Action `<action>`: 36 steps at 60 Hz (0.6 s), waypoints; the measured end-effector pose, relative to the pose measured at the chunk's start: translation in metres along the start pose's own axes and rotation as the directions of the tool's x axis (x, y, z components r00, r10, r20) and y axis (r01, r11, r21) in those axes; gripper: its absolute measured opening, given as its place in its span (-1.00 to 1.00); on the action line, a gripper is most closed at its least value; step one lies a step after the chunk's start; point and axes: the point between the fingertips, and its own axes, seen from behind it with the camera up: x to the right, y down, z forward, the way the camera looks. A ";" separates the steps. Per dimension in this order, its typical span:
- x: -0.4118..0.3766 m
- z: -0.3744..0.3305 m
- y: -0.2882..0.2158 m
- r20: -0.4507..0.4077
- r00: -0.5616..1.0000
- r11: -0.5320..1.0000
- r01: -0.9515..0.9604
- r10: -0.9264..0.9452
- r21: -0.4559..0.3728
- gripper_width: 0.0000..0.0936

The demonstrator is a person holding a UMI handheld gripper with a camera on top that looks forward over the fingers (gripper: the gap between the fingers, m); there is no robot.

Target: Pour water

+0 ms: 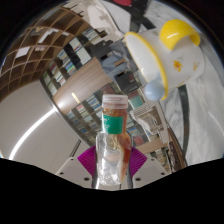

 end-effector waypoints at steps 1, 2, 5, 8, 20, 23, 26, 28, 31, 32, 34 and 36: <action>0.004 -0.001 -0.005 -0.003 1.000 1.000 -0.016 0.016 0.011 -0.15; 0.008 -0.003 -0.010 -0.007 1.000 0.999 -0.025 0.025 0.019 -0.15; 0.019 0.001 -0.022 -0.022 0.999 0.998 -0.037 0.038 0.048 -0.15; 0.020 -0.016 -0.026 -0.024 0.997 0.996 -0.068 0.070 0.065 -0.15; 0.021 -0.002 -0.035 -0.037 0.997 0.997 -0.062 0.064 0.047 -0.15; 0.014 -0.003 -0.026 -0.044 0.999 0.999 -0.028 0.029 0.034 -0.15; 0.003 0.001 -0.021 -0.054 0.997 0.999 0.052 -0.051 0.014 -0.15; -0.009 -0.003 -0.014 -0.057 0.991 0.992 0.124 -0.125 -0.007 -0.15; -0.032 0.004 -0.013 -0.076 0.954 0.957 0.290 -0.291 -0.029 -0.15; -0.041 0.005 -0.011 -0.077 0.932 0.935 0.352 -0.354 -0.038 -0.16; -0.060 0.007 -0.011 -0.079 0.874 0.877 0.477 -0.480 -0.048 -0.15; -0.080 0.004 -0.013 -0.078 0.799 0.803 0.594 -0.596 -0.051 -0.15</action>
